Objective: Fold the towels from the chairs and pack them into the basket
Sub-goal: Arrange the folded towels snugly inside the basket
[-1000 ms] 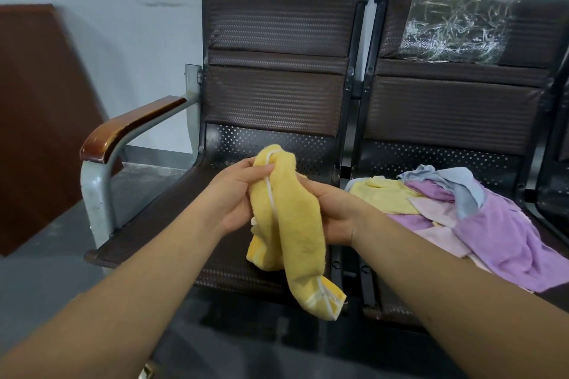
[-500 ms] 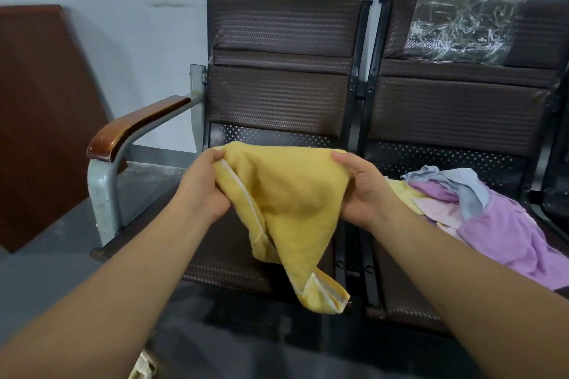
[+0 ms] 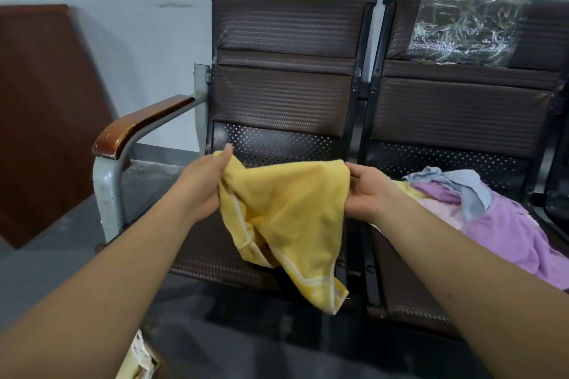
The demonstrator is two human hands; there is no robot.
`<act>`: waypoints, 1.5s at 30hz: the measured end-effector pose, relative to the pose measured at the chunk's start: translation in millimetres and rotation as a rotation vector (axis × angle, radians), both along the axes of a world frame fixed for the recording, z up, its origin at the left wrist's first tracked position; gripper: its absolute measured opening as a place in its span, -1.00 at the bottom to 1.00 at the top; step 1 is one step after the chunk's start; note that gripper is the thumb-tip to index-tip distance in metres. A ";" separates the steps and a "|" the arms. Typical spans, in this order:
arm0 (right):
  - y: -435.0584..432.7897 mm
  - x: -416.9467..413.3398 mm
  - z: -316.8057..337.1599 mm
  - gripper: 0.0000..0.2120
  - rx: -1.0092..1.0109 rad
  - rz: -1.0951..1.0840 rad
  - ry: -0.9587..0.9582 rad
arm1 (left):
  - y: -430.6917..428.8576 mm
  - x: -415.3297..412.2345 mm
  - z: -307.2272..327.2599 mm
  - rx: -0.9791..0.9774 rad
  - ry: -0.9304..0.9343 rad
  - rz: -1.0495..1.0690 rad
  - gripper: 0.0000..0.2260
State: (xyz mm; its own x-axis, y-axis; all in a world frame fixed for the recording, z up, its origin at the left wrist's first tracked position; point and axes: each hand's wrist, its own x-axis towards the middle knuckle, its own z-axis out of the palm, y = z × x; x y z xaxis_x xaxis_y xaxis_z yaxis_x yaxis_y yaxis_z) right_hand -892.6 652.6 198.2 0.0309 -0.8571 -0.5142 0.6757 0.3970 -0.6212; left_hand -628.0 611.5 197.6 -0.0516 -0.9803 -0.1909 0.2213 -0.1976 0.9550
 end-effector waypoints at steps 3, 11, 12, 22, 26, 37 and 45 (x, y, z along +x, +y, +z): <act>4.3 2.4 -3.2 -0.78 -0.031 0.069 0.092 | 3.4 6.4 -0.8 -0.118 -0.524 0.062 -0.71; 1.2 -14.3 -24.7 -0.71 0.134 0.381 0.698 | -6.7 32.6 -15.4 -0.326 -1.427 0.122 -0.85; 3.4 -13.1 -27.0 -0.75 0.207 0.487 0.703 | -7.5 35.2 -16.8 -0.288 -1.370 0.111 -0.85; 4.4 -17.6 -1.7 -0.77 -0.252 0.003 0.184 | 0.3 22.0 2.4 0.226 0.158 0.084 -0.73; 3.7 -13.0 14.3 -0.79 -0.365 -0.044 0.222 | -1.8 20.7 9.3 0.163 0.191 0.164 -0.72; 28.0 -32.6 95.4 -0.90 -0.454 -0.271 0.644 | 35.6 19.7 96.7 -0.054 0.341 0.079 -0.79; 33.9 -38.6 162.4 -0.78 -0.514 -0.112 0.628 | 44.2 33.4 151.0 -0.198 0.406 -0.082 -0.33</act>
State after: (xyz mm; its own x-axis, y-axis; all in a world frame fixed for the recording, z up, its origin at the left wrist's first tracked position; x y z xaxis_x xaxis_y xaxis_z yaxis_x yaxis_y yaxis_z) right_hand -931.2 686.5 360.7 -0.2318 -0.9714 0.0511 0.1600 -0.0899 -0.9830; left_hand -594.7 655.7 348.6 -0.1626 -0.9853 0.0517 0.5768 -0.0524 0.8152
